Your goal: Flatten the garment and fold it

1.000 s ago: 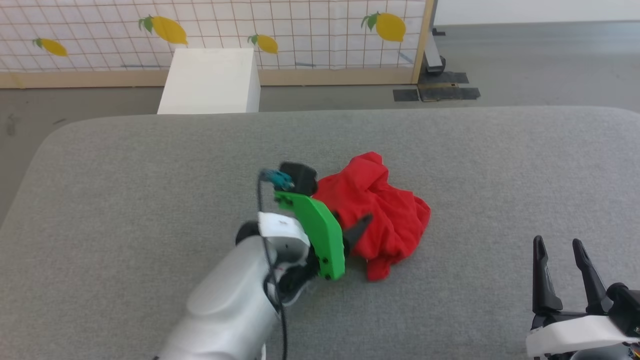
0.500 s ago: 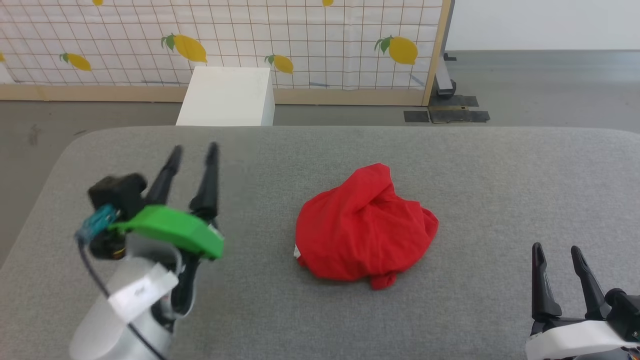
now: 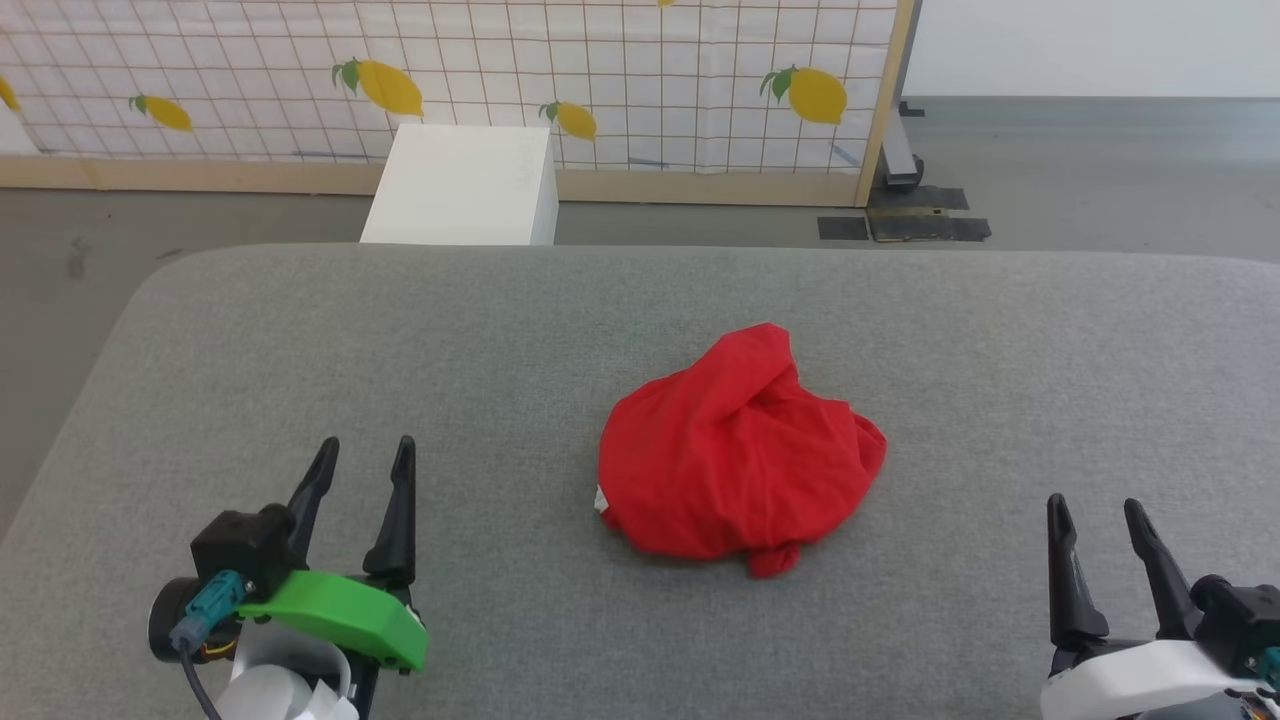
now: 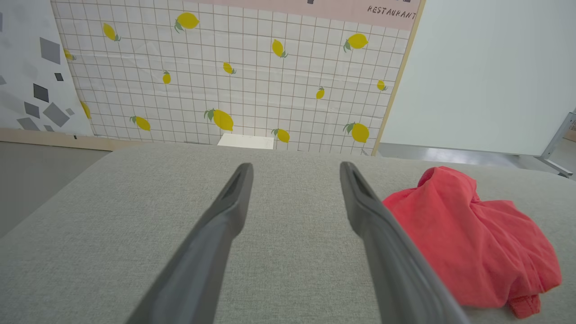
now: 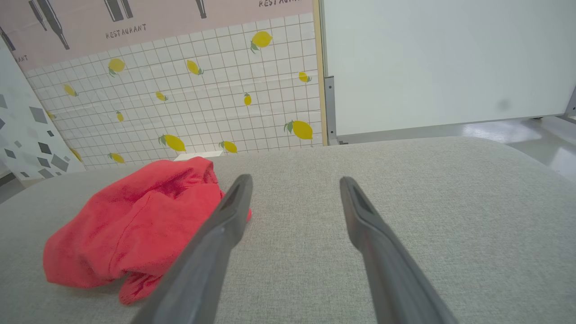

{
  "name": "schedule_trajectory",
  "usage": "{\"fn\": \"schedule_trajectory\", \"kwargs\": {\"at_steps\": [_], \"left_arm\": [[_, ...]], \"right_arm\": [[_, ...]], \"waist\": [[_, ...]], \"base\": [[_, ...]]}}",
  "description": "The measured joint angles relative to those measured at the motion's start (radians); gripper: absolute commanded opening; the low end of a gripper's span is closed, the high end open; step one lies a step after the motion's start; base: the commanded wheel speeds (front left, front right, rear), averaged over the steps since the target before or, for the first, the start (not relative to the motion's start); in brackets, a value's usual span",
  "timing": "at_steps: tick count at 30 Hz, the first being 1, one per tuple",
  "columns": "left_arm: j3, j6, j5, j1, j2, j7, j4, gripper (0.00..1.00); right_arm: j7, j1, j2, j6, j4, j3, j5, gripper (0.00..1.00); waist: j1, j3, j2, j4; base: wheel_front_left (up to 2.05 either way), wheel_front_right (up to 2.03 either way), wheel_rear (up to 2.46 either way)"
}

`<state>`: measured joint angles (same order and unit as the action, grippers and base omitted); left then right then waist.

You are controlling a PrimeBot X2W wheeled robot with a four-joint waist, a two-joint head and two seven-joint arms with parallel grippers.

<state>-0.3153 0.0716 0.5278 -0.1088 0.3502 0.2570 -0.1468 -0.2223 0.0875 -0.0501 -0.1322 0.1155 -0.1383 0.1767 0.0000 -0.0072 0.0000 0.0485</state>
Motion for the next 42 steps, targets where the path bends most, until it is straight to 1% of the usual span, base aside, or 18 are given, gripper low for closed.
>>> {"fn": "schedule_trajectory", "kwargs": {"at_steps": [3,5,8,9,14,16,21,24,27,28,29,30,33,36,39,42], "left_arm": [[0.016,-0.013,-0.006,0.01,-0.014,0.0,0.006,1.0],[0.033,-0.018,-0.012,0.011,-0.027,0.0,0.011,1.0],[0.05,-0.026,-0.02,0.011,-0.044,0.0,0.019,1.0],[0.065,-0.04,-0.051,0.011,-0.069,0.0,0.025,1.0],[0.077,-0.06,-0.068,0.011,-0.095,0.0,0.023,1.0],[0.078,-0.068,-0.072,0.01,-0.104,0.0,0.023,1.0],[0.082,-0.091,-0.081,0.0,-0.128,0.0,0.007,1.0],[0.086,-0.102,-0.097,-0.01,-0.142,0.0,0.0,1.0],[0.091,-0.113,-0.108,-0.017,-0.156,0.0,-0.007,1.0],[0.093,-0.116,-0.11,-0.017,-0.16,0.0,-0.009,1.0],[0.095,-0.116,-0.111,-0.017,-0.163,0.0,-0.011,1.0],[0.098,-0.12,-0.112,-0.017,-0.165,0.0,-0.015,1.0],[0.104,-0.132,-0.114,-0.026,-0.179,0.0,-0.024,1.0],[0.109,-0.141,-0.117,-0.038,-0.192,0.0,-0.029,1.0],[0.109,-0.15,-0.125,-0.042,-0.195,0.0,-0.031,1.0],[0.105,-0.157,-0.132,-0.055,-0.202,0.0,-0.034,1.0]], "right_arm": [[0.048,0.0,0.0,0.0,0.004,0.002,0.0,1.0],[0.105,-0.006,0.0,0.0,0.015,0.007,-0.001,1.0],[0.223,-0.042,-0.001,0.0,0.033,0.03,-0.02,1.0],[0.416,-0.168,0.0,0.0,0.062,0.087,-0.06,1.0],[0.696,-0.334,-0.001,0.0,0.154,0.182,-0.119,1.0],[0.777,-0.385,-0.005,0.0,0.192,0.22,-0.132,1.0],[0.911,-0.49,-0.051,0.0,0.283,0.313,-0.144,1.0],[0.958,-0.513,-0.073,0.0,0.333,0.35,-0.142,1.0],[0.984,-0.52,-0.095,0.0,0.361,0.39,-0.123,1.0],[0.983,-0.523,-0.101,0.0,0.361,0.394,-0.111,0.89],[0.979,-0.527,-0.108,0.0,0.361,0.398,-0.103,0.15],[0.979,-0.532,-0.118,0.0,0.362,0.409,-0.09,0.0],[0.97,-0.537,-0.144,0.0,0.356,0.421,-0.046,0.0],[0.961,-0.537,-0.189,-0.001,0.33,0.419,-0.003,0.0],[0.966,-0.541,-0.276,-0.001,0.293,0.418,0.024,0.0],[0.99,-0.566,-0.402,-0.001,0.266,0.401,0.025,0.0]], "waist": [[0.0,0.008,0.0,0.008],[0.0,0.014,0.0,0.015],[0.0,0.025,0.0,0.024],[0.0,0.043,0.0,0.037],[0.0,0.07,0.0,0.058],[-0.0001,0.081,0.0,0.068],[0.0,0.113,0.0,0.099],[0.0,0.131,0.0,0.119],[0.0,0.146,0.0,0.138],[0.0,0.152,0.0,0.143],[0.0,0.156,0.0,0.148],[0.0,0.16,0.0,0.152],[0.0,0.17,0.0,0.165],[0.0,0.179,0.0,0.177],[0.0,0.187,0.0,0.184],[0.0,0.196,0.0,0.192]], "base": [[0.0,0.0,0.0],[0.0,0.0,0.0],[0.0,0.0,0.0],[0.0,0.0,0.0],[0.0,0.0,0.0],[0.0,0.0,0.0],[0.0,0.0,0.0],[0.0,0.0,0.0],[0.0,0.0,0.0],[0.0,0.0,0.0],[0.0,0.0,0.0],[0.0,0.0,0.0],[0.0,0.0,0.0],[0.0,0.0,0.0],[0.0,0.0,0.0],[0.0,0.0,0.0]]}}
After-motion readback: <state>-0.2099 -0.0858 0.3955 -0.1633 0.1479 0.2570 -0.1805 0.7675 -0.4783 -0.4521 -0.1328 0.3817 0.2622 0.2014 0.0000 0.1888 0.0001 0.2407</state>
